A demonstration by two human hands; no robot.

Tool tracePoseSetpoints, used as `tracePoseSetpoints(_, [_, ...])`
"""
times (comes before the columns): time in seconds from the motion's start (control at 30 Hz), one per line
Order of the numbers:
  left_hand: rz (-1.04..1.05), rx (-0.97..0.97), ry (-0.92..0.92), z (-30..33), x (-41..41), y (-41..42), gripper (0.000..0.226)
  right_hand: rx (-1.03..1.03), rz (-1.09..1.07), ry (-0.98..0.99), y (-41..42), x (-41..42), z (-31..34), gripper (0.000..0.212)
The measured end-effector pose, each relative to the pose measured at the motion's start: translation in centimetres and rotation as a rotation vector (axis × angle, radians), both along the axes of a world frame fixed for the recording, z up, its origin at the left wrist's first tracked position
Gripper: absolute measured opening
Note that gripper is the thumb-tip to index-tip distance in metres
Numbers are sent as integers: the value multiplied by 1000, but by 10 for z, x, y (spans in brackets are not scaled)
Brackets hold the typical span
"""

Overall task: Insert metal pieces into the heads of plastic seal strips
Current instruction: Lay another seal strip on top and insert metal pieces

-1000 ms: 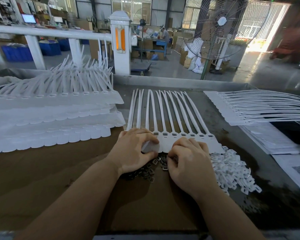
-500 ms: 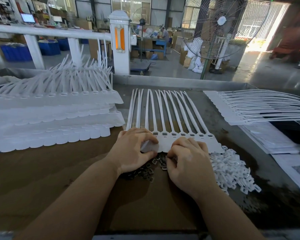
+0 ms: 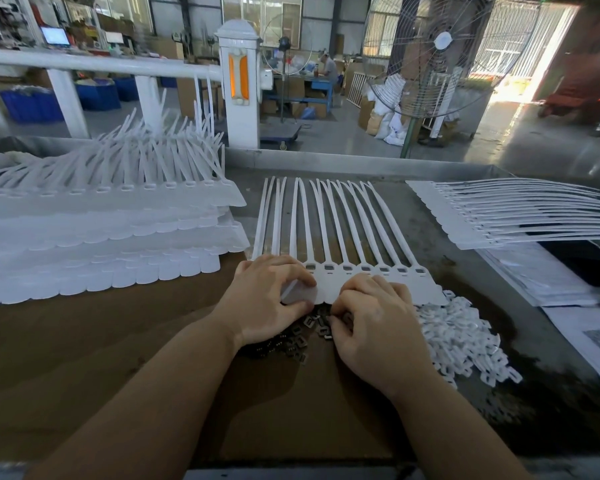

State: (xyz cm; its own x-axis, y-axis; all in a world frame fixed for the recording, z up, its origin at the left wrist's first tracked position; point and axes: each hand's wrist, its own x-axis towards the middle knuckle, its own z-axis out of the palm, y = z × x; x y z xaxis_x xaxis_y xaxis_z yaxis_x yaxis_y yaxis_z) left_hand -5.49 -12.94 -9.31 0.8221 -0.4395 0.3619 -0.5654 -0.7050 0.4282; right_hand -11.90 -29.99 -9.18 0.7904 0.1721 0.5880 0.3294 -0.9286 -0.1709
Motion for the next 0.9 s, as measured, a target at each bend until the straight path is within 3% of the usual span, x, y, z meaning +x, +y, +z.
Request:
tracePoseSetpoints(0.33, [-4, -6, 18, 1, 0, 1, 25, -67, -26, -40, 1, -1, 0, 13])
tracePoseSetpoints(0.9, [0, -2, 14, 0, 3, 0, 25, -10, 10, 60, 0, 1, 0, 8])
